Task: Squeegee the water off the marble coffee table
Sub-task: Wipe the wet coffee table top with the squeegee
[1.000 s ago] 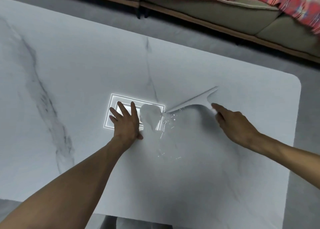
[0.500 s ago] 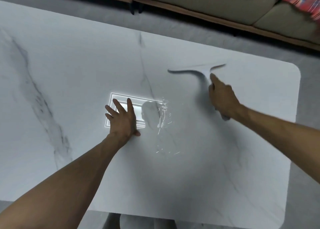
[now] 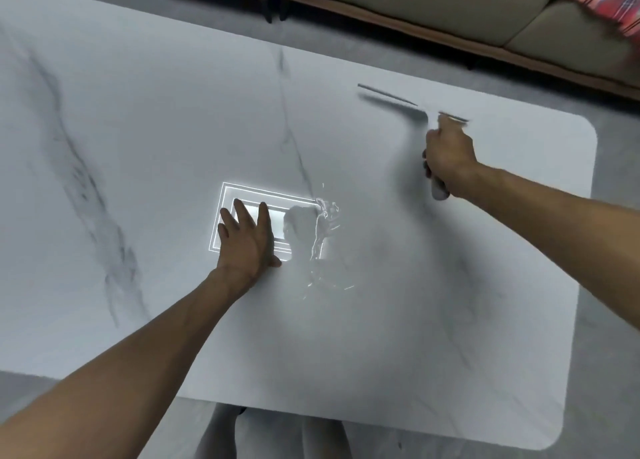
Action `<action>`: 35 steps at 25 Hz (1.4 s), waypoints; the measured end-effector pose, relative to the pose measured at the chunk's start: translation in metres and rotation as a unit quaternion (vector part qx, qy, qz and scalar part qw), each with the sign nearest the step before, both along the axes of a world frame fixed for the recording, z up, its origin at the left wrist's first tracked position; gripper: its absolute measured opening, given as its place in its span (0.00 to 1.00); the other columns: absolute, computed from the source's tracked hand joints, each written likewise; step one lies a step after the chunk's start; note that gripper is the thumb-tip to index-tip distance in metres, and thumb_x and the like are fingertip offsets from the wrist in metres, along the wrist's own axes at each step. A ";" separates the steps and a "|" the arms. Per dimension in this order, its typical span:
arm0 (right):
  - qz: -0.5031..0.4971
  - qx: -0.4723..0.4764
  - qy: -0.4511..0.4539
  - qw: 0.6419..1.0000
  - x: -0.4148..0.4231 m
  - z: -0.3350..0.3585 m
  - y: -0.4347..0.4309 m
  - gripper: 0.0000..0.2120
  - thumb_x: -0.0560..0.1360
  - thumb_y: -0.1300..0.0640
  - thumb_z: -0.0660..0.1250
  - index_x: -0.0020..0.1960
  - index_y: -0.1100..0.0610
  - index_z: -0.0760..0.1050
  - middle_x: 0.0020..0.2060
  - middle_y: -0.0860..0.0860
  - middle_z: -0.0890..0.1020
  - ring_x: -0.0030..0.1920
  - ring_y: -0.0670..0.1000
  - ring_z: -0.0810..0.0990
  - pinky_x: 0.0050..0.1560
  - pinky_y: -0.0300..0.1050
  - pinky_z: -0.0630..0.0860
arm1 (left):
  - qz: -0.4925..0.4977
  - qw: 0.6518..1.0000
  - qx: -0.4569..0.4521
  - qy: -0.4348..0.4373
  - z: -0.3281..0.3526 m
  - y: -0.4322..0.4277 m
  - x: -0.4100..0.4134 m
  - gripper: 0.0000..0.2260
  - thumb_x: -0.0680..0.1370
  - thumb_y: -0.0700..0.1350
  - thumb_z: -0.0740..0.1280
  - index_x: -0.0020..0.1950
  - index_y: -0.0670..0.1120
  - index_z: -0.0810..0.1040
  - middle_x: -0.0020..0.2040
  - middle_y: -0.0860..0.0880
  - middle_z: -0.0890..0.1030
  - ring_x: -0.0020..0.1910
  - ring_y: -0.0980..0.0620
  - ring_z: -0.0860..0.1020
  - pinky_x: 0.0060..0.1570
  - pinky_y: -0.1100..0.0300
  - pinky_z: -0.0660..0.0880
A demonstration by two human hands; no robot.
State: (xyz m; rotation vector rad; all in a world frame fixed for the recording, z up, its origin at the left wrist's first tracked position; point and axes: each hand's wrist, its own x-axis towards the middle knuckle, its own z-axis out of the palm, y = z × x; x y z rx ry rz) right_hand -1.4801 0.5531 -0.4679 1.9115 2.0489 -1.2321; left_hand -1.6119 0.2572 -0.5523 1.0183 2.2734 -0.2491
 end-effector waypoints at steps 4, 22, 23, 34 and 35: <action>-0.004 -0.019 -0.022 1.000 -0.052 -0.016 -0.006 0.25 0.75 0.63 0.48 0.70 0.53 0.63 0.45 0.61 0.77 0.31 0.56 0.74 0.25 0.42 0.67 | -0.006 1.000 -0.016 -0.002 0.001 -0.026 0.025 0.52 0.68 0.56 0.76 0.78 0.42 0.45 0.75 0.29 0.48 0.73 0.26 0.52 0.70 0.38 0.59; 0.315 0.055 -0.041 0.947 0.077 0.020 -0.007 0.21 0.82 0.54 0.54 0.74 0.49 0.63 0.56 0.58 0.81 0.45 0.55 0.79 0.54 0.47 0.74 | -0.015 1.000 -0.007 -0.005 0.007 -0.040 0.024 0.45 0.73 0.49 0.72 0.78 0.42 0.46 0.76 0.32 0.47 0.74 0.28 0.50 0.72 0.38 0.57; 0.252 0.051 -0.024 0.966 0.047 0.015 0.001 0.21 0.81 0.54 0.52 0.74 0.49 0.63 0.51 0.58 0.80 0.40 0.55 0.77 0.49 0.49 0.76 | -0.002 1.000 0.008 0.013 0.008 -0.046 0.027 0.41 0.73 0.44 0.69 0.78 0.41 0.48 0.76 0.32 0.50 0.73 0.28 0.53 0.71 0.38 0.58; 0.351 0.080 -0.023 0.933 -0.024 -0.027 -0.110 0.22 0.81 0.56 0.53 0.75 0.49 0.61 0.57 0.64 0.79 0.56 0.65 0.77 0.56 0.53 0.73 | 0.044 0.997 -0.037 -0.046 0.015 -0.098 0.030 0.38 0.77 0.50 0.63 0.78 0.40 0.44 0.77 0.31 0.45 0.74 0.27 0.49 0.73 0.41 0.57; 0.398 0.072 -0.021 0.914 -0.003 -0.027 -0.129 0.23 0.81 0.55 0.53 0.76 0.48 0.60 0.55 0.63 0.80 0.54 0.65 0.78 0.54 0.53 0.74 | 0.042 0.997 -0.037 -0.049 0.018 -0.098 0.031 0.38 0.77 0.49 0.63 0.78 0.40 0.44 0.77 0.32 0.44 0.74 0.27 0.49 0.73 0.41 0.57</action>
